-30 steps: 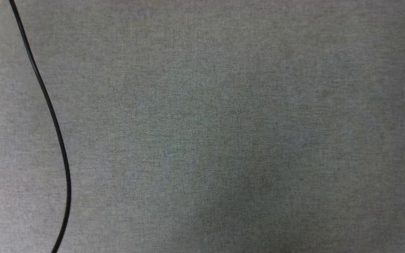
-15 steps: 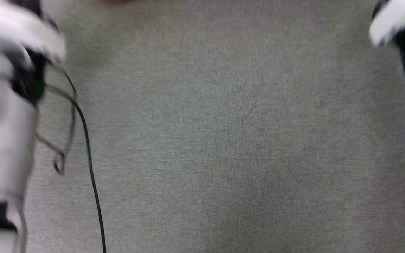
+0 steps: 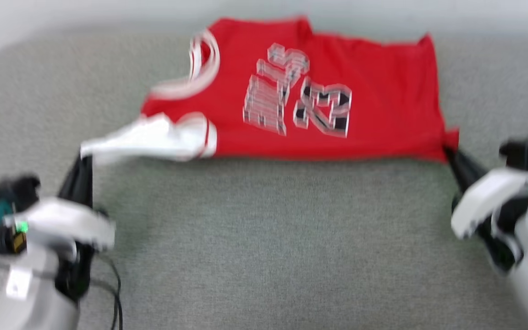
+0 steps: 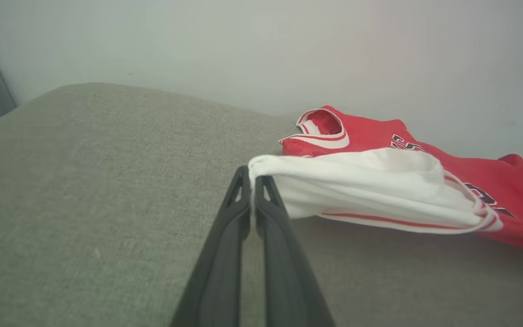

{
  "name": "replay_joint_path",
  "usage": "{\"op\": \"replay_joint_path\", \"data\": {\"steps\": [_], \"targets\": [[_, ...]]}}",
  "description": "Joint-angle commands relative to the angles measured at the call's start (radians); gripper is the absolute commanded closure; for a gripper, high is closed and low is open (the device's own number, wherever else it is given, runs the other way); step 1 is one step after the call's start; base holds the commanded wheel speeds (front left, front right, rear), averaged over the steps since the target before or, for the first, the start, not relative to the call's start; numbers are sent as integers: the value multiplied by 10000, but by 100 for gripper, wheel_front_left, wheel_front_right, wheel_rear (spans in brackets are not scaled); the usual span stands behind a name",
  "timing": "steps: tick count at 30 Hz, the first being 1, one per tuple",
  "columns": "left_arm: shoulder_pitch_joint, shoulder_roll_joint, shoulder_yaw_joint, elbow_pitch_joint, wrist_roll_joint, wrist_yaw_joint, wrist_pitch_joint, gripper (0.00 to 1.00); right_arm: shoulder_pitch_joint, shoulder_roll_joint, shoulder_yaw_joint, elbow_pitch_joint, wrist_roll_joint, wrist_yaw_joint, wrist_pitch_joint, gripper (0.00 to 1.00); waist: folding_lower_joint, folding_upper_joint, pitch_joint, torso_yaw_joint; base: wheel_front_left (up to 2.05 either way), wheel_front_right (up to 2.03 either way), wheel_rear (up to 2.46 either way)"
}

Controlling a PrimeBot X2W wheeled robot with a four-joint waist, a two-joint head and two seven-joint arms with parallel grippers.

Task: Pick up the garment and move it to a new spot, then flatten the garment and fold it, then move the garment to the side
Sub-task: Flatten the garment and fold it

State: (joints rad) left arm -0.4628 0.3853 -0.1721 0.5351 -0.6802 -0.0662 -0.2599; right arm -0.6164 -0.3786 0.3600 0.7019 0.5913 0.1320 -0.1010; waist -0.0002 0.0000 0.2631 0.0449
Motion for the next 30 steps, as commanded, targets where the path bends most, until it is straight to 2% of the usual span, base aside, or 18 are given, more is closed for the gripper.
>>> {"op": "replay_joint_path", "data": {"steps": [1,11,14,15,18,24,30], "targets": [[818,91,236,-298,-5,244,-75,100,809,-174,-221,-183,53,-26,-39,100,2,0,-788,29,0,0,0],[4067,257,586,-2051,-479,1117,528,100,3988,261,-1335,-1767,-417,-36,516,100,2,0,-1978,-24,0,0,0],[4968,334,675,-2701,-617,1451,851,100,5053,430,-1874,-2549,-774,-37,865,100,2,0,-2258,35,0,0,0],[5484,370,720,-3162,-690,1658,1055,100,5795,604,-2319,-3147,-1005,-37,1146,100,2,0,-2419,116,0,0,0],[6272,444,813,-3816,-829,1955,1389,100,6812,912,-2814,-4197,-1310,-37,1708,100,2,0,-2579,174,0,0,0],[7436,499,1018,-5137,-1070,2512,1887,100,8495,1610,-3702,-6117,-1826,-36,2822,100,2,0,-2625,244,0,0,0],[7402,571,982,-5928,-1114,2624,2134,100,9042,2011,-4096,-7331,-1900,-26,3765,100,2,0,-2357,252,0,0,0]]}}
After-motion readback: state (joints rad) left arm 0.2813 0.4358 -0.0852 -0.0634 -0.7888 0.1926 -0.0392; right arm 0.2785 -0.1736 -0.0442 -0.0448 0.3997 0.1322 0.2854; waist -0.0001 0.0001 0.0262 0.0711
